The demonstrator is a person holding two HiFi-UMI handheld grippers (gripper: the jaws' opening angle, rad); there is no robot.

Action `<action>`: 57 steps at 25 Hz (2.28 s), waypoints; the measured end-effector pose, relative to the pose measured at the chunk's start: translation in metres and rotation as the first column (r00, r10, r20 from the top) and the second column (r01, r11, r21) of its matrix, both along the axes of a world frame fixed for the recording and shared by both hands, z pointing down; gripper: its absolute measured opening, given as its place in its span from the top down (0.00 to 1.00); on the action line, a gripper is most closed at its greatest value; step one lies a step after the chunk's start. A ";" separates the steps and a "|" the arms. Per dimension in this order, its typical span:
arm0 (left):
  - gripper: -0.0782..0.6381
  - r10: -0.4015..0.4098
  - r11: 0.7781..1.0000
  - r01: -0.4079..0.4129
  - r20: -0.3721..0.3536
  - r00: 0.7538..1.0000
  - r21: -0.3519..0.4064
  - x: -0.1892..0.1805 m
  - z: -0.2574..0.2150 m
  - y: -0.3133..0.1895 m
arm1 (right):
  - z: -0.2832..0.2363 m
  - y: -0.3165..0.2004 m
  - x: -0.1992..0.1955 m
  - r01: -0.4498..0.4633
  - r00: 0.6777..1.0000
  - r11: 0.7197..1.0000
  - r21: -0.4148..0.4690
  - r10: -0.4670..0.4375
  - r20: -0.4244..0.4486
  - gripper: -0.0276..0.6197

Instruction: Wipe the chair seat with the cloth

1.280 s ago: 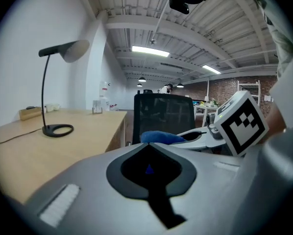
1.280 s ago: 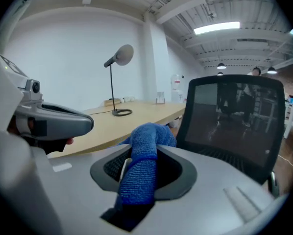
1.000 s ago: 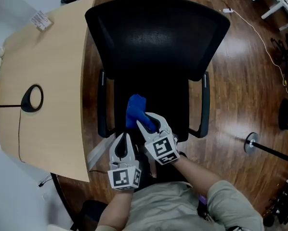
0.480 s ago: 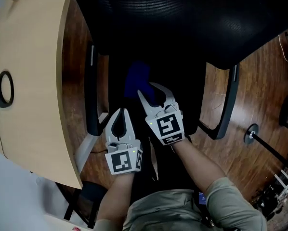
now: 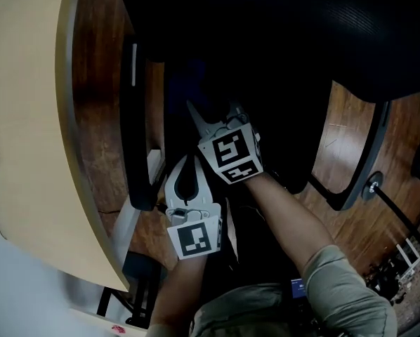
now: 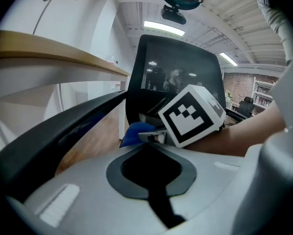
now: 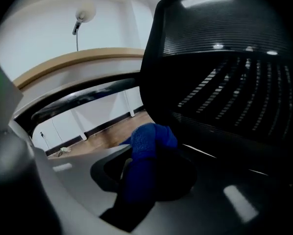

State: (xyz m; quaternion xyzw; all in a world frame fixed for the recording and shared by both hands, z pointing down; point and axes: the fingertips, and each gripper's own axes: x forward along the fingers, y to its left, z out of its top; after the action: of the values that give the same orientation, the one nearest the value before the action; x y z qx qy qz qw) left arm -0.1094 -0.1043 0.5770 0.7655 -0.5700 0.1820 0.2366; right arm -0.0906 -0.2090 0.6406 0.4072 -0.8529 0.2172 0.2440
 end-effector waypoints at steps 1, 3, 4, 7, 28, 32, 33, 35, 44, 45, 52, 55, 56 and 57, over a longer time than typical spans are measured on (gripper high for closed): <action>0.88 0.003 1.000 -0.003 0.001 1.000 -0.006 -0.001 0.004 0.000 | 0.005 -0.002 -0.007 0.014 1.000 1.000 -0.004 -0.014 -0.003 0.80; 0.88 0.012 1.000 -0.012 0.005 1.000 -0.014 -0.003 0.011 -0.002 | 0.013 -0.007 -0.020 0.037 0.999 0.999 -0.011 -0.038 -0.013 0.80; 0.88 0.016 1.000 -0.016 0.006 1.000 -0.015 -0.004 0.013 -0.003 | 0.018 -0.010 -0.025 0.045 0.999 0.999 -0.014 -0.045 -0.020 0.80; 0.88 0.025 0.999 -0.025 0.009 1.000 -0.021 -0.006 0.017 -0.007 | 0.028 -0.017 -0.031 0.050 0.998 0.998 -0.023 -0.051 -0.035 0.80; 0.88 0.289 0.957 -0.289 0.000 0.957 -0.025 0.104 0.009 -0.010 | 0.026 0.007 0.202 -0.383 0.915 0.921 -0.074 0.367 -0.167 0.80; 0.88 0.341 0.940 -0.341 -0.009 0.940 -0.014 0.135 0.008 -0.008 | 0.024 0.029 0.258 -0.481 0.865 0.874 -0.074 0.459 -0.204 0.80; 0.88 0.353 0.935 -0.354 -0.010 0.935 -0.013 0.142 0.008 -0.008 | 0.023 0.034 0.271 -0.505 0.851 0.860 -0.075 0.482 -0.210 0.80; 0.88 0.375 0.927 -0.375 -0.012 0.927 -0.010 0.154 0.008 -0.007 | 0.024 0.045 0.294 -0.559 0.817 0.825 -0.076 0.534 -0.218 0.80; 0.88 0.441 0.897 -0.441 -0.025 0.897 -0.022 0.188 0.017 0.006 | 0.043 0.094 0.366 -0.733 0.666 0.674 -0.090 0.685 -0.295 0.80; 0.88 0.445 0.895 -0.445 -0.023 0.895 -0.025 0.189 0.018 0.007 | 0.046 0.097 0.369 -0.739 0.660 0.667 -0.093 0.690 -0.297 0.80; 0.88 0.427 0.903 -0.427 -0.019 0.904 -0.039 0.183 0.029 0.011 | 0.059 0.104 0.369 -0.742 0.658 0.661 -0.107 0.688 -0.306 0.80; 0.88 0.404 0.914 -0.405 -0.024 0.914 -0.034 0.177 0.028 0.010 | 0.057 0.102 0.369 -0.744 0.656 0.661 -0.100 0.692 -0.302 0.80; 0.88 0.395 0.918 -0.396 -0.024 0.918 -0.031 0.174 0.026 0.009 | 0.054 0.102 0.368 -0.744 0.655 0.661 -0.096 0.693 -0.303 0.80; 0.88 0.386 0.922 -0.387 -0.023 0.922 -0.030 0.169 0.025 0.008 | 0.051 0.102 0.366 -0.743 0.654 0.663 -0.092 0.692 -0.306 0.80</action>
State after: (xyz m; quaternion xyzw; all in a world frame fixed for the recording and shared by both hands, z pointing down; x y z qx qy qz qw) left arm 0.0600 -0.0960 0.6016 0.8603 -0.4027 0.2282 0.2138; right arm 0.2759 -0.1075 0.6918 0.7077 -0.5561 0.3325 0.2818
